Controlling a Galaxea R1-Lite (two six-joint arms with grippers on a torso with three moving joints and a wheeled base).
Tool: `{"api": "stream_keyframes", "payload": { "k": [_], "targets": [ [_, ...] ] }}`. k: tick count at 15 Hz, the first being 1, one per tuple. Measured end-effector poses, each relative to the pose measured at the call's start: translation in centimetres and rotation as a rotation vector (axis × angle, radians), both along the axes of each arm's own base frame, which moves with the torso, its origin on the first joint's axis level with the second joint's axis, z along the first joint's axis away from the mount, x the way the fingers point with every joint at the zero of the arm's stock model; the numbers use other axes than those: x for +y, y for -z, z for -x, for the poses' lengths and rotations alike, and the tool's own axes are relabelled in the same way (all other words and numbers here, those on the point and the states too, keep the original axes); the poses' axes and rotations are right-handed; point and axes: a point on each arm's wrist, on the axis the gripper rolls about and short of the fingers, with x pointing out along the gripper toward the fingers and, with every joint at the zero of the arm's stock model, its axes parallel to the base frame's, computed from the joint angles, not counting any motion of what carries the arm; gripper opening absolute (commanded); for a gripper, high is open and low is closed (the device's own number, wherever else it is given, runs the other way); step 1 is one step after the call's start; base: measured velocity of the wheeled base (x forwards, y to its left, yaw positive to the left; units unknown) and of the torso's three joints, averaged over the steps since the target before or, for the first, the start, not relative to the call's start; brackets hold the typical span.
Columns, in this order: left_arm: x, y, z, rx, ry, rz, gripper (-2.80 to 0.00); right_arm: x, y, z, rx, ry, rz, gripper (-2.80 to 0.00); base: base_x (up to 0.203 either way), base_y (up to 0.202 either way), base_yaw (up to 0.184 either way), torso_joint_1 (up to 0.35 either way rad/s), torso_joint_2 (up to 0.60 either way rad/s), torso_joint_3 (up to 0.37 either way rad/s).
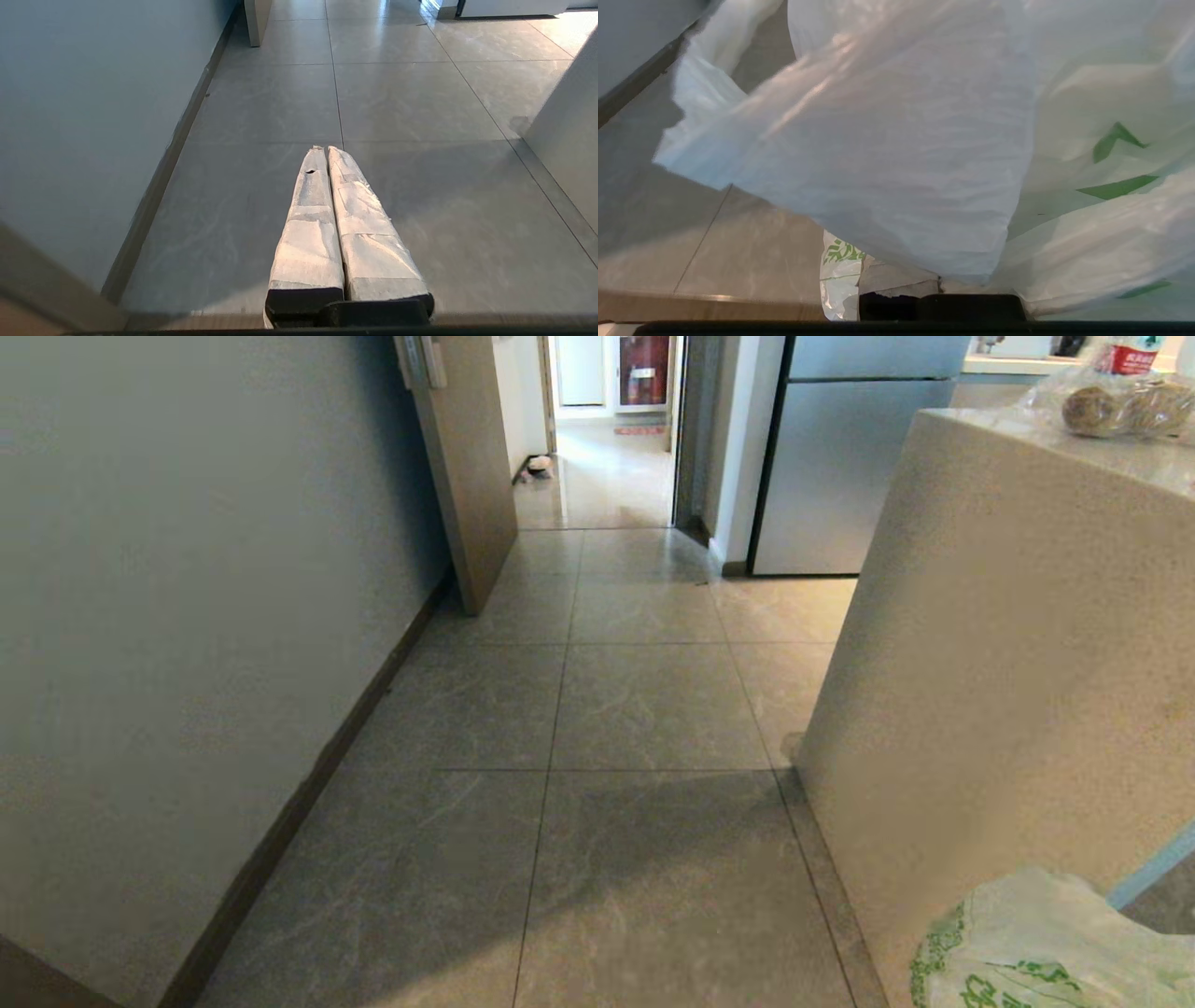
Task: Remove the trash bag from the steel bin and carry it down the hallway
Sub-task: Put the trash bag at the door
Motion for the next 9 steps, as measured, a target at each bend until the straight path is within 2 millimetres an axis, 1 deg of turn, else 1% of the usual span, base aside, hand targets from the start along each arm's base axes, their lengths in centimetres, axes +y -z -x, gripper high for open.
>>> {"api": "stream_keyframes", "payload": {
  "k": [9],
  "targets": [
    [0.00, -0.02, 0.00, -0.002, 0.000, 0.001, -2.80, 0.00, -0.04, 0.01, -0.001, 0.001, -0.025, -2.80, 0.189, 0.000, 0.001, 0.001, 0.00, 0.004]
  ]
}}
